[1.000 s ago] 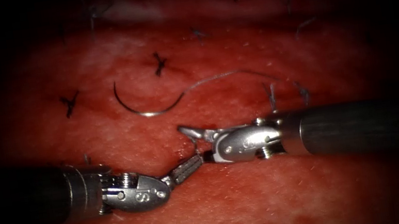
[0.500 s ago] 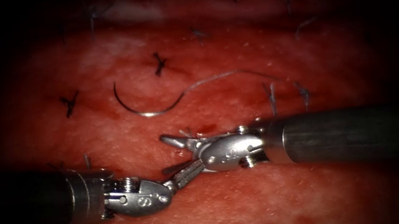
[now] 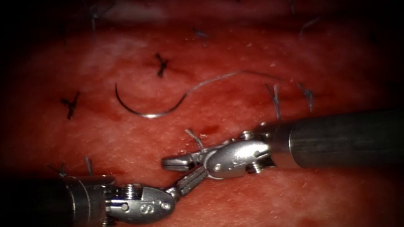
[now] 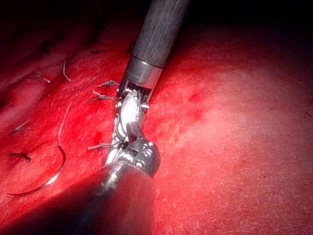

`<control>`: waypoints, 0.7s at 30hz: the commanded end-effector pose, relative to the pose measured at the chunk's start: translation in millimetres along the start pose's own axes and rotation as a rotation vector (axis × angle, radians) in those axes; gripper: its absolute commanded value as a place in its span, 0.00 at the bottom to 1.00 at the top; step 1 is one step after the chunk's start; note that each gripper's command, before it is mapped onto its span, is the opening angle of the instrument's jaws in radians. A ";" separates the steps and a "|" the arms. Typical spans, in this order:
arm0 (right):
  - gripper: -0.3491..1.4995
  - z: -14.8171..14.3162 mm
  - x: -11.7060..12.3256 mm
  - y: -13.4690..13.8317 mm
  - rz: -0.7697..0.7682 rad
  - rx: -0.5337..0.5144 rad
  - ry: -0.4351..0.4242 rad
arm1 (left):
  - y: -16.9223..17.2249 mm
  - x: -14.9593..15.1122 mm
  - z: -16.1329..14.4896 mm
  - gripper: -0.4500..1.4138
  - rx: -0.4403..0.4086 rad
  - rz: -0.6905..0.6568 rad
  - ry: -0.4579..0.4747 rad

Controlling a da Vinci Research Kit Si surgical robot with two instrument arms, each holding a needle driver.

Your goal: Wound Closure

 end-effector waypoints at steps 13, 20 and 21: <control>0.94 -9.4 1.9 -0.1 0.121 -0.116 -0.054 | 0.7 -2.5 -3.5 0.00 0.002 0.019 -0.015; 0.93 -9.7 1.6 0.1 0.154 -0.149 -0.095 | 2.4 -6.8 -3.0 0.25 -0.124 -0.102 -0.148; 0.93 -9.7 1.6 0.1 0.160 -0.150 -0.095 | 2.5 -7.4 -3.1 0.31 -0.145 -0.133 -0.179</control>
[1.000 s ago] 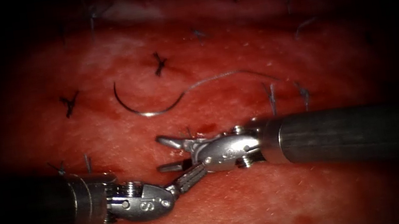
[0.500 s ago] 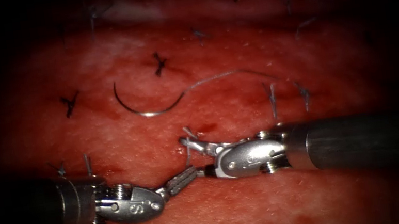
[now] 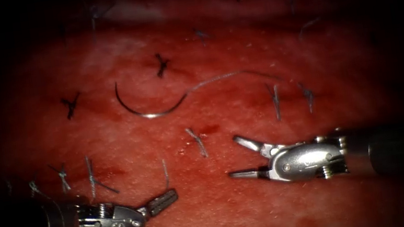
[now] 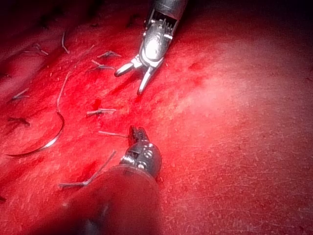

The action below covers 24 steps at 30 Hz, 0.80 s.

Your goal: Wound Closure

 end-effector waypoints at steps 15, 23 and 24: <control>0.90 1.1 0.1 -0.6 0.031 -0.002 0.001 | -1.7 -5.9 -4.4 0.46 -0.120 -0.246 -0.262; 0.94 1.5 0.4 1.1 0.073 0.034 -0.046 | 1.2 -1.9 -6.3 0.44 -0.225 -0.241 -0.218; 0.94 1.7 0.6 1.8 0.082 0.071 -0.059 | 1.4 -0.9 -6.3 0.44 -0.240 -0.237 -0.211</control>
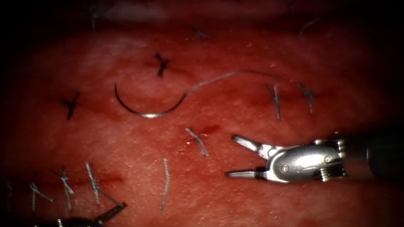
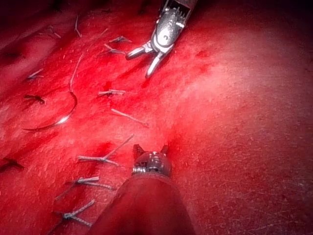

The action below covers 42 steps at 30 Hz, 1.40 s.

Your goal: Wound Closure

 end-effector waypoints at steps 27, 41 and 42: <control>0.81 -4.2 0.3 8.2 0.147 0.167 -0.007 | -10.7 9.2 1.0 0.53 -0.156 0.157 0.376; 0.83 -3.8 0.6 7.4 0.139 0.172 -0.039 | -10.8 9.9 0.8 0.51 -0.137 0.150 0.419; 0.83 -3.7 0.7 7.4 0.140 0.171 -0.039 | -10.8 9.9 0.8 0.51 -0.138 0.149 0.419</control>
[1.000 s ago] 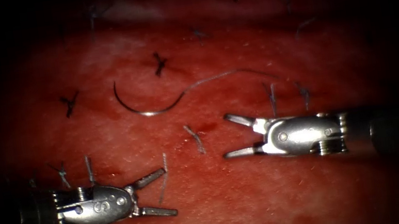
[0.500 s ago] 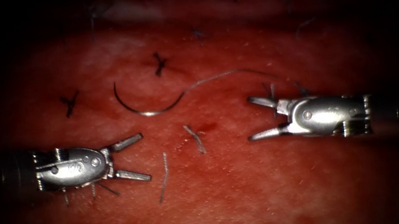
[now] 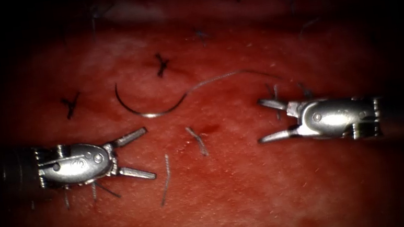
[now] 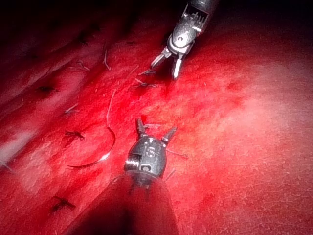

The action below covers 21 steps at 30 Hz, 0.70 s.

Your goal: Wound Closure

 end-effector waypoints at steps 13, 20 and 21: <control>0.82 1.0 -0.1 0.1 -0.002 0.001 0.004 | 0.3 -0.2 0.8 0.49 0.002 0.001 0.000; 0.83 0.9 0.2 0.0 0.000 0.002 0.004 | 0.6 0.0 0.8 0.49 0.002 0.000 0.000; 0.83 0.9 0.3 0.0 0.000 0.002 0.004 | 0.6 0.0 0.8 0.49 0.002 0.000 0.000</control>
